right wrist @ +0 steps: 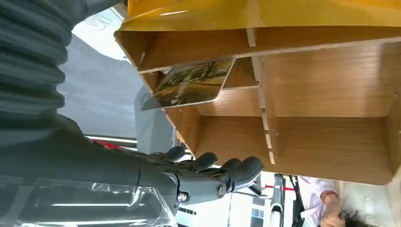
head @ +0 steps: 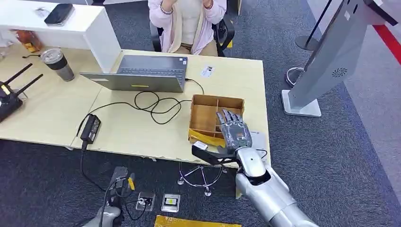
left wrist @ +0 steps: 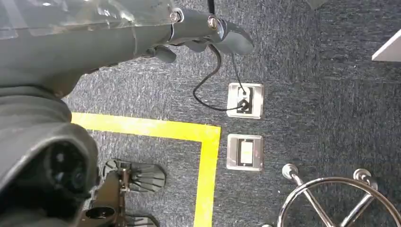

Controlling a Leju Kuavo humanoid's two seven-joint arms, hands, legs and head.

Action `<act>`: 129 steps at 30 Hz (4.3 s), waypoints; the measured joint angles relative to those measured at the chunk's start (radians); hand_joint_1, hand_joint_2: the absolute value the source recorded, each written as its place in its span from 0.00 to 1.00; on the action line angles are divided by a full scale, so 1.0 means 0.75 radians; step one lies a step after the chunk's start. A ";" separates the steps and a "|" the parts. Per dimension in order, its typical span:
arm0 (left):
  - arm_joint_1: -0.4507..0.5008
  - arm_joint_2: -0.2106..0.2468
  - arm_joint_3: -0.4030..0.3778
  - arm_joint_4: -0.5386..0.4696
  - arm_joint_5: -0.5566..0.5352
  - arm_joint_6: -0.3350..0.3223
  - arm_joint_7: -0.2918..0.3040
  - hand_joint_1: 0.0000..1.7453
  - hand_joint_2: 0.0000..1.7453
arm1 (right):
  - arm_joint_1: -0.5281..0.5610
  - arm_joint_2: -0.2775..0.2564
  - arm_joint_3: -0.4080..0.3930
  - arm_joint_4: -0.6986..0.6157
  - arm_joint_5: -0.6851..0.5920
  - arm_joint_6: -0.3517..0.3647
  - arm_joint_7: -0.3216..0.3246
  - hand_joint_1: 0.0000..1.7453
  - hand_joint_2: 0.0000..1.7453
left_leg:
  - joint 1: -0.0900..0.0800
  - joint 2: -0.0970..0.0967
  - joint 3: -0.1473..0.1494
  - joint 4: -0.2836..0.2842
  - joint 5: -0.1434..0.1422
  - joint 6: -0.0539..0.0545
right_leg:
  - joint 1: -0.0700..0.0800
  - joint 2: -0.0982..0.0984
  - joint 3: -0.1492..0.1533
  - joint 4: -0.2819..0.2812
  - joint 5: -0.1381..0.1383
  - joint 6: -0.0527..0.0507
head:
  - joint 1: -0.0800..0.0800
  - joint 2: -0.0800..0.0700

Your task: Pass the card to the sensor for recognition and then transmit it.

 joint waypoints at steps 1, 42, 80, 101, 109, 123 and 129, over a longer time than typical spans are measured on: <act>-0.001 -0.001 0.000 0.000 -0.002 0.002 0.000 0.00 0.00 | 0.000 0.000 0.000 0.003 0.001 -0.002 0.000 0.00 1.00 | 0.000 0.000 0.000 0.000 0.000 0.000 | 0.000 0.000 0.000 0.000 0.000 0.000 | 0.000 0.000; -0.008 -0.006 0.000 0.000 -0.031 0.004 0.013 0.00 0.00 | -0.021 0.015 -0.047 0.087 0.012 -0.104 -0.059 1.00 1.00 | 0.000 0.000 0.000 0.000 0.000 0.000 | 0.000 0.000 0.000 0.000 0.000 0.000 | 0.000 0.000; -0.009 -0.007 0.004 0.001 -0.018 0.060 0.021 0.00 0.00 | -0.022 0.058 -0.055 0.169 -0.028 -0.119 -0.101 1.00 1.00 | 0.000 0.000 0.001 0.000 0.000 0.000 | 0.000 0.001 0.000 0.000 0.000 0.000 | 0.000 0.000; -0.012 -0.006 0.016 0.001 -0.027 0.094 0.020 0.00 0.00 | -0.036 0.059 -0.055 0.243 -0.060 -0.122 -0.109 1.00 1.00 | 0.000 0.000 0.002 0.000 0.000 0.000 | 0.000 0.001 0.002 0.000 0.000 0.000 | 0.000 0.000; -0.010 -0.006 0.022 0.001 -0.032 0.092 0.016 0.00 0.00 | -0.059 0.049 -0.056 0.244 -0.010 -0.158 -0.083 1.00 1.00 | 0.000 0.000 0.002 0.000 0.000 0.000 | 0.000 0.001 0.001 0.000 0.000 0.000 | 0.000 0.000; -0.011 -0.006 0.026 0.001 -0.072 0.076 0.010 0.00 0.00 | -0.218 -0.018 -0.109 0.138 0.145 -0.123 -0.059 1.00 1.00 | 0.000 0.001 0.002 0.000 0.000 0.000 | 0.000 0.002 0.001 0.000 0.001 0.000 | 0.000 0.000; -0.011 -0.006 0.027 0.001 -0.076 0.075 0.008 0.00 0.00 | -0.242 -0.037 -0.137 0.063 0.154 -0.095 -0.063 1.00 1.00 | 0.000 0.002 0.002 0.000 0.000 0.000 | 0.000 0.002 0.001 0.000 0.001 0.000 | 0.000 0.000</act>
